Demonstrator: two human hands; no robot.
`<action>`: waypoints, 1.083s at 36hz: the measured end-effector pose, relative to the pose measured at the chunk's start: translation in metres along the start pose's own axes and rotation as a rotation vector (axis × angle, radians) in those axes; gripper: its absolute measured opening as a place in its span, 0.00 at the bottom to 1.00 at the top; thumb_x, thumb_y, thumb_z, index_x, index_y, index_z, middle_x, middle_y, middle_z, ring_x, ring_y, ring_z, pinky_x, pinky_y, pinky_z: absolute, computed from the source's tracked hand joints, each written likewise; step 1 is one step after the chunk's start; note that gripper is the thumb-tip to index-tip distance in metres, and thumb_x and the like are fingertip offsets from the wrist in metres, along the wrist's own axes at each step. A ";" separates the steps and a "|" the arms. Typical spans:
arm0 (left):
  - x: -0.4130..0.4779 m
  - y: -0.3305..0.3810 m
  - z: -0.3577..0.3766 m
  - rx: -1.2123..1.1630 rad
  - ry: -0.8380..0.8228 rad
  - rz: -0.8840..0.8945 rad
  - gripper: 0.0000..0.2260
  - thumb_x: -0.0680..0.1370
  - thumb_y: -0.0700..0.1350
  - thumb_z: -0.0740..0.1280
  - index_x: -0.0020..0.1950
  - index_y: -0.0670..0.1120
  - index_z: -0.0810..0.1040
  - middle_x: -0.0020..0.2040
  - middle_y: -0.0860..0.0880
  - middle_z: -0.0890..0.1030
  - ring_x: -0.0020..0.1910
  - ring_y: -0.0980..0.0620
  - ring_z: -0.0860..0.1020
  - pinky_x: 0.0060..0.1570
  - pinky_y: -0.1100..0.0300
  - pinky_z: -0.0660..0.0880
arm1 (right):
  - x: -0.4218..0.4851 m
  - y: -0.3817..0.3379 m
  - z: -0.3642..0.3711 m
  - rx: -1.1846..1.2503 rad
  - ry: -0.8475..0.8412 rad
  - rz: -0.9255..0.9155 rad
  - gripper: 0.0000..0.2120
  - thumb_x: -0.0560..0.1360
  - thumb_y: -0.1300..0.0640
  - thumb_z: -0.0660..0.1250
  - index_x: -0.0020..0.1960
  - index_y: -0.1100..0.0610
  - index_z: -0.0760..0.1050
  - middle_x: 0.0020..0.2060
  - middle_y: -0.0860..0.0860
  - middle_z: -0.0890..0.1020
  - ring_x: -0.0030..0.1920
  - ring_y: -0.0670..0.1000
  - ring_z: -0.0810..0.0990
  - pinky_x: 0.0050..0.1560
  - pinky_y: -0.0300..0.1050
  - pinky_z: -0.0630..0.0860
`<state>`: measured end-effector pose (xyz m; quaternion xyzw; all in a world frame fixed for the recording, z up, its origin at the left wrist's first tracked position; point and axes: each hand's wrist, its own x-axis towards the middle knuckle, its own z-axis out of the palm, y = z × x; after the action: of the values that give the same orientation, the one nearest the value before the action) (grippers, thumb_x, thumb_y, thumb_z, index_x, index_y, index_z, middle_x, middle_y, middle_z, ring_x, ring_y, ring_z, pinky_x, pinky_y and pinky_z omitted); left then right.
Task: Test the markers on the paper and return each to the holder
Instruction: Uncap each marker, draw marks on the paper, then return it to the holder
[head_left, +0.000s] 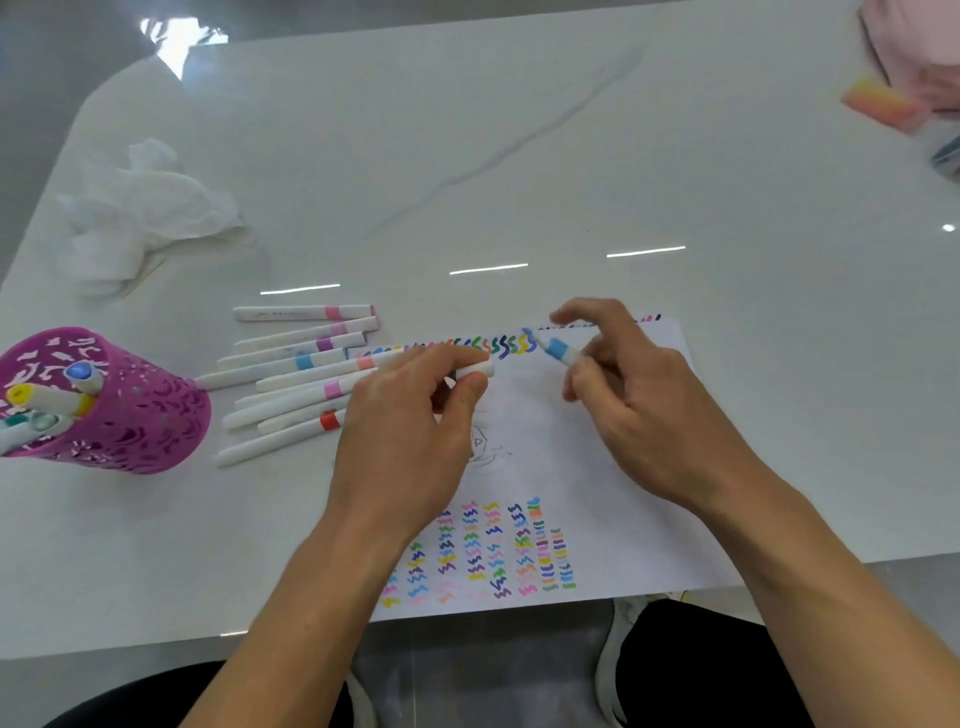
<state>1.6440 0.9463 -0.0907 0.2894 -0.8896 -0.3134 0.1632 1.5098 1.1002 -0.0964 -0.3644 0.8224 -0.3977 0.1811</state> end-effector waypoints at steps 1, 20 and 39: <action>0.000 -0.001 -0.001 0.053 0.007 0.030 0.07 0.80 0.49 0.69 0.57 0.55 0.83 0.47 0.60 0.81 0.45 0.60 0.78 0.46 0.68 0.72 | 0.001 0.002 -0.001 0.045 0.011 0.004 0.21 0.84 0.59 0.60 0.69 0.36 0.69 0.40 0.49 0.81 0.35 0.50 0.78 0.39 0.49 0.77; -0.006 -0.008 0.007 0.335 -0.109 0.130 0.08 0.78 0.47 0.72 0.56 0.50 0.85 0.56 0.54 0.81 0.56 0.52 0.77 0.50 0.56 0.78 | 0.012 0.011 -0.001 0.182 0.194 0.116 0.23 0.75 0.68 0.68 0.63 0.46 0.78 0.57 0.41 0.85 0.62 0.42 0.81 0.64 0.38 0.75; -0.005 -0.007 0.009 0.302 -0.093 0.046 0.08 0.79 0.46 0.70 0.57 0.49 0.85 0.57 0.54 0.81 0.57 0.53 0.75 0.54 0.60 0.73 | 0.020 0.022 0.009 -0.039 0.314 -0.029 0.17 0.74 0.55 0.78 0.60 0.49 0.77 0.51 0.41 0.83 0.52 0.40 0.80 0.56 0.41 0.76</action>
<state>1.6468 0.9495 -0.1026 0.2754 -0.9395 -0.1854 0.0838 1.4916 1.0902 -0.1197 -0.3131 0.8426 -0.4365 0.0375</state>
